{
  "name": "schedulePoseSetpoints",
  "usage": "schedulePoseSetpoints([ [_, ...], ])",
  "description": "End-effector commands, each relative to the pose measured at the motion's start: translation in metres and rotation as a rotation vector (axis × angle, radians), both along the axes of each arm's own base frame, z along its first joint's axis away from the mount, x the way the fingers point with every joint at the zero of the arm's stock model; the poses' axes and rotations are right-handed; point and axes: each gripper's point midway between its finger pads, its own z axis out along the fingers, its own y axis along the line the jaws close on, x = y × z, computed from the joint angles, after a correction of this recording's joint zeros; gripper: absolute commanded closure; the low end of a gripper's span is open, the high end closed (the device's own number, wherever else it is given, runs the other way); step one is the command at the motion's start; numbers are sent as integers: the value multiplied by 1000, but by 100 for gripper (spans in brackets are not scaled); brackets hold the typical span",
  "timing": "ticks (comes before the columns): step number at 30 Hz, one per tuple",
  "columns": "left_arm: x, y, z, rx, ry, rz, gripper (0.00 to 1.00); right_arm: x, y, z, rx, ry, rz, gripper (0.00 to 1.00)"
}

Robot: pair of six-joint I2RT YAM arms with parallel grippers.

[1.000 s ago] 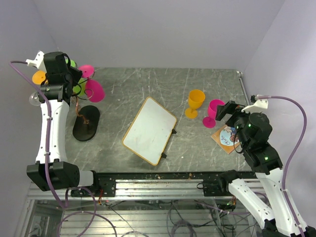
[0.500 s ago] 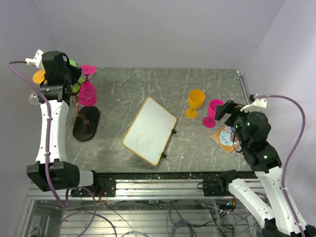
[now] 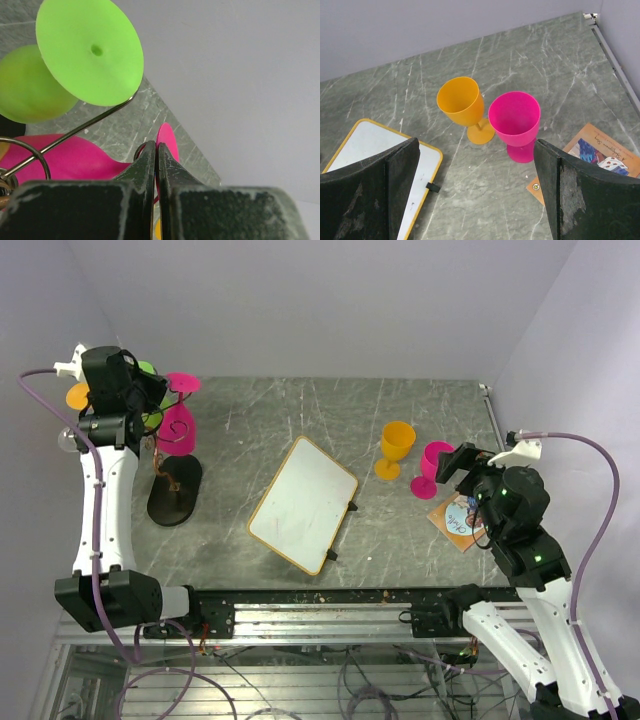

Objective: Take the wine glass off the wine glass rack

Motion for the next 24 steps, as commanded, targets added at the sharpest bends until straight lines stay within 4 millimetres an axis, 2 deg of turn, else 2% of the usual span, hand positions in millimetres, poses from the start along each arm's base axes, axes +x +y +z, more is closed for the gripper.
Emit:
schedulePoseSetpoints([
  [1, -9, -5, 14, -27, -52, -38, 93, -1, -1, 9, 1, -34, -3, 4],
  [6, -13, -8, 21, -30, -75, -61, 93, 0, 0, 9, 2, -28, 3, 4],
  [13, -18, -12, 22, -48, -86, -85, 93, -2, -1, 8, 1, -27, 0, 5],
  [24, -9, -18, 18, -104, -87, -146, 93, -1, -1, 7, -1, -24, -4, 5],
])
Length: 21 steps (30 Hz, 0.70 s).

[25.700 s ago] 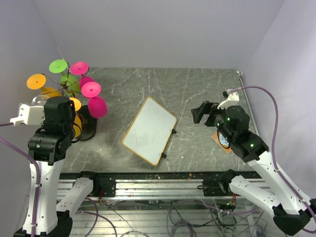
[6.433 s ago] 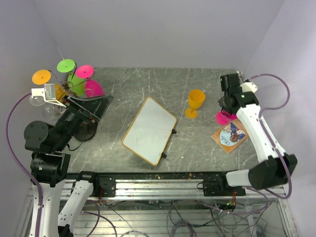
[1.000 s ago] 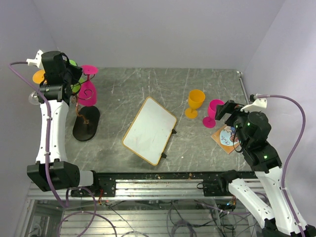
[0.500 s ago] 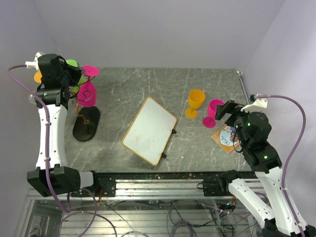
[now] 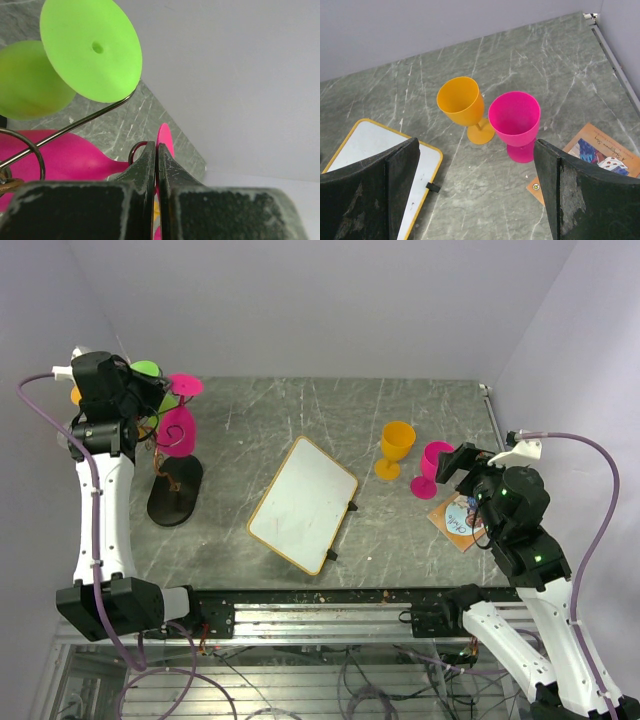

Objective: Take the wine glass off the wine glass rack

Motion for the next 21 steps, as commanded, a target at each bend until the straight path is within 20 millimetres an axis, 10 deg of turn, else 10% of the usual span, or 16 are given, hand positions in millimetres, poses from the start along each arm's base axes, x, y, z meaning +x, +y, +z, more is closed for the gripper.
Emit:
schedulePoseSetpoints([
  [1, 3, -9, 10, -45, -51, -69, 93, -1, -1, 7, -2, -25, -4, 5],
  [21, -18, -14, 23, -209, -162, -128, 93, -1, 0, 6, 0, -22, 1, 4],
])
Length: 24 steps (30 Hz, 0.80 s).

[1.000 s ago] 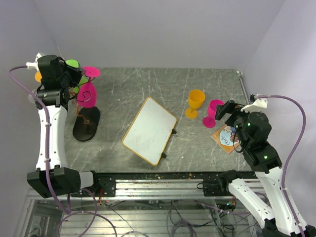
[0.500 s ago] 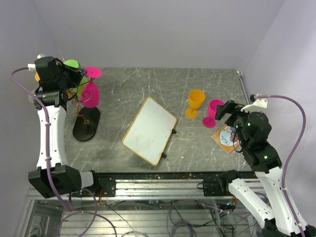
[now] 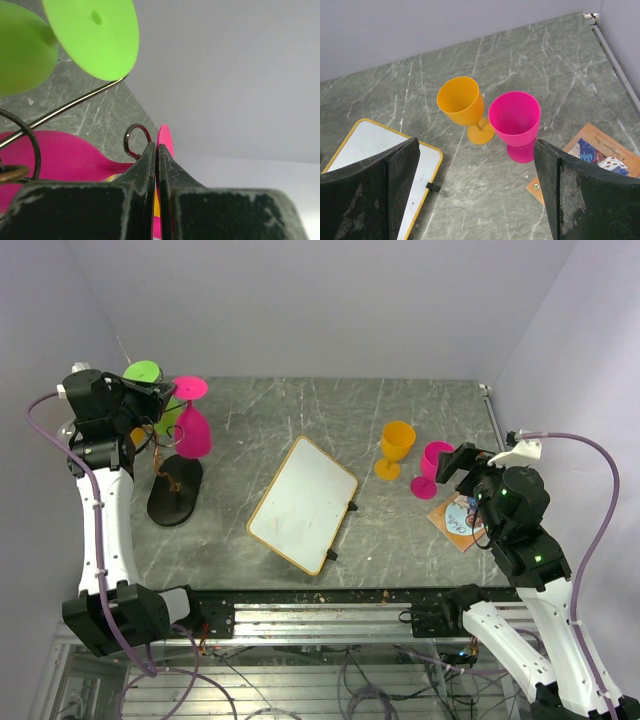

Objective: Take the wine glass off the wine glass rack

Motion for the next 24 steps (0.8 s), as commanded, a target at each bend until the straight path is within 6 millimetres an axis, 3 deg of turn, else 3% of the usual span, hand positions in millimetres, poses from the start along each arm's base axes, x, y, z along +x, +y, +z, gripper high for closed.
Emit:
schedulePoseSetpoints([
  [1, -10, -5, 29, -6, -99, -38, 93, -1, 0, 5, 0, -21, 1, 5],
  [7, -17, -2, 27, -17, -97, -31, 93, -2, -2, 6, 3, -27, -5, 5],
  [11, -17, 11, 24, -23, -90, 18, 93, -2, -1, 6, 4, -26, -2, 4],
  [18, -18, 30, 41, -29, -120, 105, 93, -2, -2, 6, 3, -29, -5, 4],
  [24, -16, 49, 41, -28, -46, 217, 93, -1, -1, 7, 2, -26, -5, 5],
])
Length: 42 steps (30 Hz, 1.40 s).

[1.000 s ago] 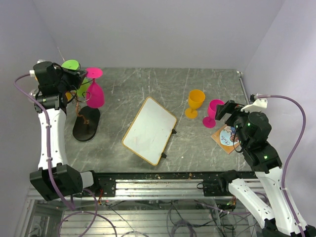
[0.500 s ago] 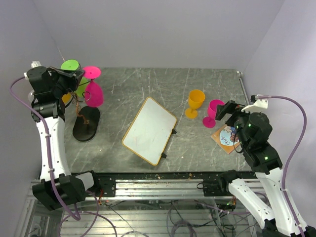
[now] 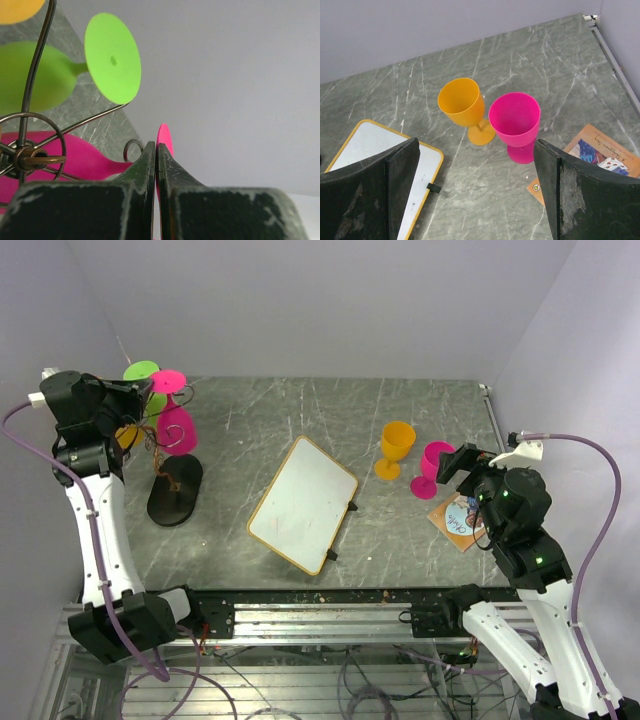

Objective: Take the wine glass off the wine glass rack

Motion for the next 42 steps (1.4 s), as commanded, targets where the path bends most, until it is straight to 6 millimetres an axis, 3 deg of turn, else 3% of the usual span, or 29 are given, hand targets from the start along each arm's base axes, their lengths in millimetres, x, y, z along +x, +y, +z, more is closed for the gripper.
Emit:
schedulePoseSetpoints([
  [1, -2, 18, 21, -2, 2, 102, 93, 0, -1, 6, -1, -18, -4, 5],
  [6, 0, 32, 11, -21, 118, 175, 93, 0, -2, 5, -1, -19, -10, 4],
  [11, 11, 28, 2, -84, 153, 144, 93, 0, -1, 6, 0, -18, -7, 5],
  [18, 20, 26, 7, -103, 147, 157, 93, 1, -1, 6, 0, -17, -7, 5],
  [34, 57, -24, 4, -156, 174, 80, 93, 2, -1, 8, 4, -9, -12, 5],
  [42, 43, -51, 17, -118, 113, -22, 93, 2, 3, 6, 12, -2, 5, 5],
])
